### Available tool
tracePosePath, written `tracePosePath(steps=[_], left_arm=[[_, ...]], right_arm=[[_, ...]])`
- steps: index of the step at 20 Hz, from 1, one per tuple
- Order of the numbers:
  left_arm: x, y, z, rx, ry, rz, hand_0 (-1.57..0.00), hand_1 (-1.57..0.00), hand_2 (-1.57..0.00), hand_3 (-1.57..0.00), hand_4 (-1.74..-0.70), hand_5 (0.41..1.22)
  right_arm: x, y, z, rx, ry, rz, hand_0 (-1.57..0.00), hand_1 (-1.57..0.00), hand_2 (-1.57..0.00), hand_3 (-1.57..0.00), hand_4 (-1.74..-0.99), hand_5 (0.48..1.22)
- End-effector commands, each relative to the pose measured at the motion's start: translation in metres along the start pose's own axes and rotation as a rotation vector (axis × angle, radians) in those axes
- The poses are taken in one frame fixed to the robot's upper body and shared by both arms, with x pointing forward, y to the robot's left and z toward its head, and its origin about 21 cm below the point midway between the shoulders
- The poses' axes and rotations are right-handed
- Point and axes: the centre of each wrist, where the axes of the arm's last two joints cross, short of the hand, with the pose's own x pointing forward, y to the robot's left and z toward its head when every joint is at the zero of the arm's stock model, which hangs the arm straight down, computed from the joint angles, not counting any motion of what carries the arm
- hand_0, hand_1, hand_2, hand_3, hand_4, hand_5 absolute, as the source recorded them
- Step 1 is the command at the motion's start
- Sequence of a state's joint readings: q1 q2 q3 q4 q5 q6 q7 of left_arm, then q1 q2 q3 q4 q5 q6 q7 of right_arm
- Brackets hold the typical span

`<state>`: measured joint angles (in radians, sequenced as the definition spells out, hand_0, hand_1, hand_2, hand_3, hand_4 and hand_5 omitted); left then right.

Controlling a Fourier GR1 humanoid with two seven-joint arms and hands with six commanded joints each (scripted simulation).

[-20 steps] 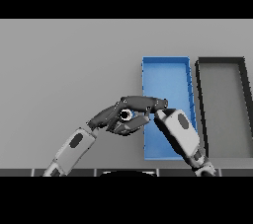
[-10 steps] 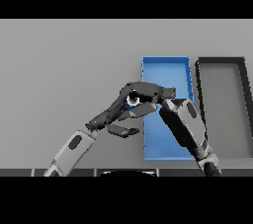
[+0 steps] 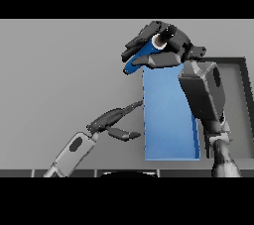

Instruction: Pick up the blue pipe and place it into the blue bin.

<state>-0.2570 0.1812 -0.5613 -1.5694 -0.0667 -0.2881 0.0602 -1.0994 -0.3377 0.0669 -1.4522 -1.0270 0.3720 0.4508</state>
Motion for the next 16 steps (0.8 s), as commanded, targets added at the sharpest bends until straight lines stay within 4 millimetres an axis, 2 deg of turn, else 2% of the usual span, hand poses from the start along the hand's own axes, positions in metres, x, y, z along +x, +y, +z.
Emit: tracePosePath(steps=[1,3,5,8,12,16], left_arm=[[0.001,0.003,0.002,0.002,0.001,0.010,0.00,0.00,0.00,0.00,-0.91,0.492],[-0.001,0.006,0.005,0.002,-0.001,0.015,0.00,0.00,0.00,0.00,-0.91,0.491],[0.000,0.003,0.004,0.004,0.004,0.023,0.00,0.00,0.00,0.00,-0.91,0.487],[0.001,0.009,0.003,0.012,0.017,0.024,0.00,0.00,0.00,0.00,-0.90,0.489],[-0.001,0.007,0.004,0.007,0.024,0.023,0.00,0.00,0.00,0.00,-0.89,0.478],[-0.003,0.006,0.005,0.009,0.016,0.028,0.00,0.00,0.00,0.00,-0.89,0.466]], right_arm=[[0.003,-0.010,-0.001,-0.048,-0.006,0.033,-1.57,-1.57,-1.57,-1.57,-1.732,1.117],[0.003,-0.035,0.002,-0.172,0.036,0.039,-1.57,-1.57,-1.57,-1.57,-1.735,1.131],[-0.007,-0.059,0.015,-0.280,0.111,0.075,-1.57,-1.57,-1.57,-1.57,-1.737,1.135],[-0.041,-0.082,0.042,-0.410,0.226,0.026,-1.57,-1.57,-1.57,-1.57,-1.739,1.120],[-0.083,-0.090,0.073,-0.527,0.399,-0.012,-1.57,-1.57,-1.57,-1.57,-1.740,1.121],[-0.122,-0.085,0.107,-0.623,0.585,-0.109,-1.57,-1.57,-1.57,-1.57,-1.741,1.120]])
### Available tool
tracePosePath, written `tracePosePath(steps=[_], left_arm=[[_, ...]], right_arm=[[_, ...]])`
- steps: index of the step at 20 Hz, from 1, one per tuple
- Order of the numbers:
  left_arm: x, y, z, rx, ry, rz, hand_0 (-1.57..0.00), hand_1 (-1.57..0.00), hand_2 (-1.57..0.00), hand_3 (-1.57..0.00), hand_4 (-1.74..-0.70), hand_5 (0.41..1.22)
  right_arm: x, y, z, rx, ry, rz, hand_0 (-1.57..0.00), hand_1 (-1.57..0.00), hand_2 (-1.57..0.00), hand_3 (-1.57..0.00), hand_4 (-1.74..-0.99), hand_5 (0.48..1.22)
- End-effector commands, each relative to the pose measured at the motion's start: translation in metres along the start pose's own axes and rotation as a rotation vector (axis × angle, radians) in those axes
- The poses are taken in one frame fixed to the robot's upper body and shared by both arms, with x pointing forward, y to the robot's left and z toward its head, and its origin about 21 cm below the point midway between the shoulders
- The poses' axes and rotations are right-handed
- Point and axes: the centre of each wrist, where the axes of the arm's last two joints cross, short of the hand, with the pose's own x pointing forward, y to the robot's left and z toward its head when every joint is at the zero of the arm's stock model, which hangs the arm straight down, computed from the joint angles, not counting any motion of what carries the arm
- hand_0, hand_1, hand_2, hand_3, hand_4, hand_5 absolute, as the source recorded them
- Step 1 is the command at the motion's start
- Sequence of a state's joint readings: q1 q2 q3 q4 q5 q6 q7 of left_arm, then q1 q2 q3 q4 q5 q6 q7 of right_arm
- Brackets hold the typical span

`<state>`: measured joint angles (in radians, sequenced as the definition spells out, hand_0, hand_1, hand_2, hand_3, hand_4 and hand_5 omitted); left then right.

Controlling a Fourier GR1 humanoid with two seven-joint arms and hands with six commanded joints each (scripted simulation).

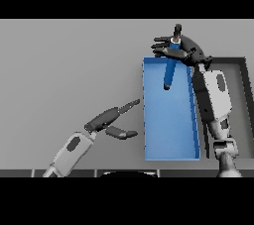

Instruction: Pick up the blue pipe and place it into the blue bin.

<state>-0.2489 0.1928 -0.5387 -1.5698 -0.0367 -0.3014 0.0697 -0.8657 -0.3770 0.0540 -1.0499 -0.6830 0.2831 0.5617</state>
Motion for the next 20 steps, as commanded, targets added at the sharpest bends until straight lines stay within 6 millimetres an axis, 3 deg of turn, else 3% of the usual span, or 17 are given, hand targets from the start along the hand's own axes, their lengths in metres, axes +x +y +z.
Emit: tracePosePath(steps=[1,2,6,7,8,10,13,16,20], left_arm=[[0.000,-0.002,-0.002,-0.005,-0.010,-0.004,0.00,0.00,0.00,0.00,-0.88,0.464],[0.000,-0.002,-0.003,-0.001,-0.003,-0.002,0.00,0.00,0.00,0.00,-0.88,0.463],[0.002,-0.002,0.000,0.008,-0.007,0.004,0.00,0.00,0.00,0.00,-0.88,0.460],[0.003,-0.003,-0.003,0.001,-0.002,0.005,0.00,0.00,0.00,0.00,-0.89,0.457],[0.005,-0.003,-0.003,0.000,0.000,0.006,0.00,0.00,0.00,0.00,-0.89,0.455],[0.003,-0.004,-0.001,-0.003,0.013,0.002,0.00,0.00,0.00,0.00,-0.89,0.454],[0.004,-0.002,-0.002,0.001,0.021,0.004,0.00,0.00,0.00,0.00,-0.89,0.453],[0.004,-0.005,0.000,0.001,0.006,0.009,0.00,0.00,0.00,0.00,-0.89,0.454],[0.002,-0.004,-0.003,0.010,0.010,0.005,0.00,0.00,0.00,0.00,-0.90,0.450]], right_arm=[[-0.009,-0.001,0.003,-0.014,0.040,0.002,-1.57,-1.57,-1.57,-1.57,-1.741,1.120],[-0.020,-0.003,0.004,-0.027,0.091,-0.005,-1.57,-1.57,-1.57,-1.57,-1.741,1.122],[-0.066,-0.009,0.004,-0.044,0.254,0.030,-1.57,-1.57,-1.57,-1.57,-1.591,1.114],[-0.076,-0.012,0.002,-0.057,0.309,0.038,-1.57,-1.57,-1.57,-1.33,-1.599,1.110],[-0.083,-0.013,-0.001,-0.081,0.368,0.034,-1.56,-1.46,-1.39,-1.12,-1.547,1.133],[-0.092,-0.017,-0.005,-0.090,0.440,0.012,-1.04,-0.93,-0.89,-0.72,-1.455,1.164],[-0.097,-0.016,-0.010,-0.065,0.536,0.050,-0.53,-0.48,-0.46,-0.37,-1.285,1.141],[-0.097,-0.009,-0.007,-0.035,0.589,0.194,-0.27,-0.24,-0.23,-0.19,-1.179,0.975],[-0.110,-0.005,-0.006,-0.042,0.575,0.334,-0.11,-0.10,-0.09,-0.08,-1.125,0.821]])
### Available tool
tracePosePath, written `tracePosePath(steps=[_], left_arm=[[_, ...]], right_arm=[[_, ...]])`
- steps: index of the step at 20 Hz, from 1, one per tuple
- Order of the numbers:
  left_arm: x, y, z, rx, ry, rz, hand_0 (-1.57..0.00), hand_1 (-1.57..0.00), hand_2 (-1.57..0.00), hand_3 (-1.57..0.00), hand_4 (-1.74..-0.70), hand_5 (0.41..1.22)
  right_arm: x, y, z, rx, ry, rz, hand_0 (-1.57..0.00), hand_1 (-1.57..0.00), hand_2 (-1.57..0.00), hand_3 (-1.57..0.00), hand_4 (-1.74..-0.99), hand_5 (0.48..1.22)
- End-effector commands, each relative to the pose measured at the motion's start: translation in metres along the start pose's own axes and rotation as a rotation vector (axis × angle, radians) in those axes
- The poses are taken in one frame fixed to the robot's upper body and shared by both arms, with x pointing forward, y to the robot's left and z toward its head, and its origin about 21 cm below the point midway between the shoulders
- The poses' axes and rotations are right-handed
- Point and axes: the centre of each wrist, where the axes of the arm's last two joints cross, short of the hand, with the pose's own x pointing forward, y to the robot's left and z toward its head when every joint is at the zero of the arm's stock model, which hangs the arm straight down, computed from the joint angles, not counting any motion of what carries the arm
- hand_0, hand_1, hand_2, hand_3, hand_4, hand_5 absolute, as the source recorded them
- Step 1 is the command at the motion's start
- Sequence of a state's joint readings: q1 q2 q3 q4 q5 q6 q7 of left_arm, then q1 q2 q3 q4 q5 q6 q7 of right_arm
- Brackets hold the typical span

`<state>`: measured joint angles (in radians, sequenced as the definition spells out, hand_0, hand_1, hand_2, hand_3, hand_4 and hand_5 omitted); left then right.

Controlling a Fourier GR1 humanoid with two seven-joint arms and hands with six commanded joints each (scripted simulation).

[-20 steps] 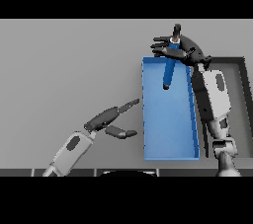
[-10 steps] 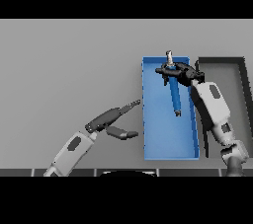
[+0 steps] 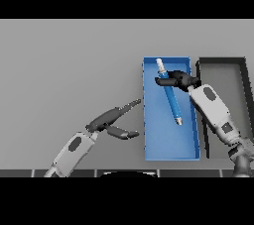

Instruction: Pick up the blue pipe and place it into the blue bin.

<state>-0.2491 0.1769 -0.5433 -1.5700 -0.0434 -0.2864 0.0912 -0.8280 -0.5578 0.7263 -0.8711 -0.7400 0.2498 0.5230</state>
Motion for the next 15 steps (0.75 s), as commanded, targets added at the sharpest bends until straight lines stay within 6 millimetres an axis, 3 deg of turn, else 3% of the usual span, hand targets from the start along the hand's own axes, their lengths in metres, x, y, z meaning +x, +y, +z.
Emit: tracePosePath(steps=[1,5,15], left_arm=[[0.0012,0.0024,0.0016,0.003,-0.004,0.007,0.00,0.00,0.00,0.00,-0.90,0.453],[-0.0026,0.0000,0.0020,-0.009,-0.001,0.012,0.00,0.00,0.00,0.00,-0.91,0.459],[-0.0027,-0.0034,-0.0006,-0.007,-0.006,0.022,0.00,0.00,0.00,0.00,-0.92,0.468]], right_arm=[[0.0027,0.0003,-0.0002,-0.005,-0.008,0.010,-0.09,-0.08,-0.08,-0.06,-1.126,0.794],[0.0047,0.0000,-0.0021,-0.038,0.003,0.007,-0.04,-0.03,-0.03,-0.02,-1.122,0.705],[-0.0013,-0.0041,-0.0020,-0.009,-0.031,-0.005,-0.01,-0.01,-0.01,-0.01,-1.129,0.677]])
